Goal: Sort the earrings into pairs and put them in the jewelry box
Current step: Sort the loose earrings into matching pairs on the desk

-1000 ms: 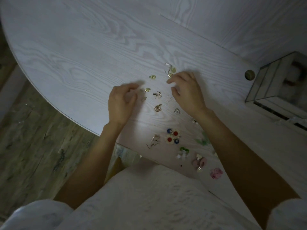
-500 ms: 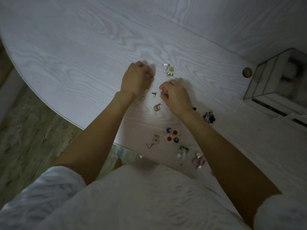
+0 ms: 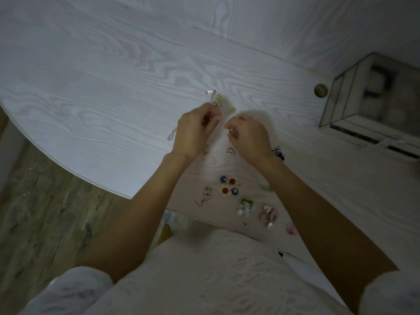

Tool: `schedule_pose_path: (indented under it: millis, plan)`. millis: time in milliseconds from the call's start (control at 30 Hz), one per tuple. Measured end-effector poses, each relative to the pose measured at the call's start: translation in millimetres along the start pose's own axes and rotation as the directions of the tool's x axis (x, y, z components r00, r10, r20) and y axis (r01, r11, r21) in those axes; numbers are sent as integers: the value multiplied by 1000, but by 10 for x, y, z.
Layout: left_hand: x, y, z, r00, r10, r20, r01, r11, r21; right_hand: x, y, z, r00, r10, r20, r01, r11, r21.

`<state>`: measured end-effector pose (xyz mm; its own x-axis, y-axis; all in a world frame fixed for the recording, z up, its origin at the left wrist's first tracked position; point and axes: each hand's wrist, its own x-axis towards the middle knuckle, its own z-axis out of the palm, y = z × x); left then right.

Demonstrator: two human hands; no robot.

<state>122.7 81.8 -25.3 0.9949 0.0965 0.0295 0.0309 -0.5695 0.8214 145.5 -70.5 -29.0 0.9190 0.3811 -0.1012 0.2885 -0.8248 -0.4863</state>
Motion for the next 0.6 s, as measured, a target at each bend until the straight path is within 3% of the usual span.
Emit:
schedule_pose_path:
  millis: [100, 367, 500, 600]
  plan:
    - [-25, 178, 224, 999, 11, 44, -7, 996, -93, -79, 210, -200, 987, 137, -90, -133, 990, 49]
    - [168, 401, 928, 962, 64, 265, -75, 997, 31, -303, 744, -299, 896, 421, -138, -404, 905, 135]
    - [216, 459, 1051, 935, 79, 346, -113, 990, 79, -375, 822, -316, 876, 464, -134, -432, 876, 213]
    - [219, 433, 1021, 941, 59, 333, -105, 987, 124, -417, 857, -340, 885, 445, -133, -402, 878, 260]
